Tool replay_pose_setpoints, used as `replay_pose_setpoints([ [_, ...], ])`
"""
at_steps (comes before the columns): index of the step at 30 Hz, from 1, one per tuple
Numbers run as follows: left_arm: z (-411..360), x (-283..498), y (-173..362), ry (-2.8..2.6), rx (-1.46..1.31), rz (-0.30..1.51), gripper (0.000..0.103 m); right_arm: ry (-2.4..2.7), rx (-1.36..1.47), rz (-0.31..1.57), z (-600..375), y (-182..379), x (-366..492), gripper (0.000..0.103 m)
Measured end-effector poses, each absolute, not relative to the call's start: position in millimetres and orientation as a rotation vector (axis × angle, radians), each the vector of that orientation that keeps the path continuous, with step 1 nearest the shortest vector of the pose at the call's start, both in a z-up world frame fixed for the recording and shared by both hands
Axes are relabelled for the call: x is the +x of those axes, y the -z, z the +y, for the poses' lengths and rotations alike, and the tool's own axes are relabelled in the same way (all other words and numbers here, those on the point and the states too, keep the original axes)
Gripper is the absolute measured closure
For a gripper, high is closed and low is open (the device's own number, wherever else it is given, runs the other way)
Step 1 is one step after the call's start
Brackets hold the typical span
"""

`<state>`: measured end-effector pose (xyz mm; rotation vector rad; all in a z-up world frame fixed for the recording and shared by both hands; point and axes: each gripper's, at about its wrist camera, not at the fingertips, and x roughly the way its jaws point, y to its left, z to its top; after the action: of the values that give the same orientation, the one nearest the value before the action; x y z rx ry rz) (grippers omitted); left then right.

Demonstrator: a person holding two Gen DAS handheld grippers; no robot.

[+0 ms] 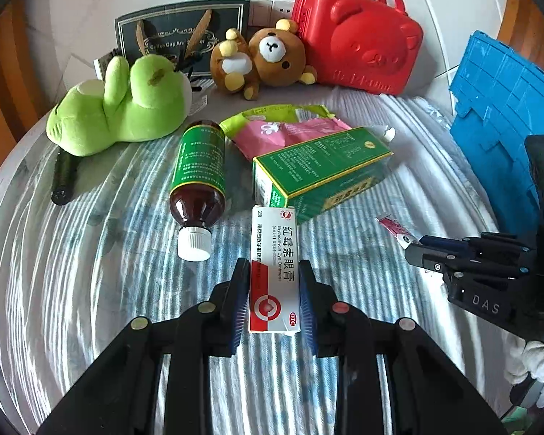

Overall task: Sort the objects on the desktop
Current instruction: 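Grasp the red-white ointment box with the left tool while the right tool grasps the pink ointment tube, then carry both held items over the blue bin and open both tools to drop them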

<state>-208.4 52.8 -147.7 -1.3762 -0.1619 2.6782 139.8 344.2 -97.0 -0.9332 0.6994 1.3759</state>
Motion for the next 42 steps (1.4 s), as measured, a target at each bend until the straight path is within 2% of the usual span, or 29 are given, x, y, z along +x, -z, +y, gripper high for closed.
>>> replay_pose_setpoints([
  [11, 93, -159, 50, -2.787, -1.068, -0.088, 0.077, -1.506, -0.752, 0.433, 258, -13, 121, 0.085],
  [21, 182, -130, -34, -2.794, -0.82, -0.041, 0.077, -1.537, -0.589, 0.188, 174, -127, 156, 0.085],
  [28, 269, -114, -94, -2.749, -0.64, -0.012, 0.077, -1.457, -0.479, 0.067, 120, -194, 226, 0.085],
  [32, 330, -112, -119, -2.703, -0.629, 0.018, 0.077, -1.391, -0.451, 0.046, 102, -218, 282, 0.085],
  [42, 487, -123, -142, -2.486, -0.772, 0.136, 0.077, -1.229, -0.503, 0.173, 95, -230, 431, 0.085],
])
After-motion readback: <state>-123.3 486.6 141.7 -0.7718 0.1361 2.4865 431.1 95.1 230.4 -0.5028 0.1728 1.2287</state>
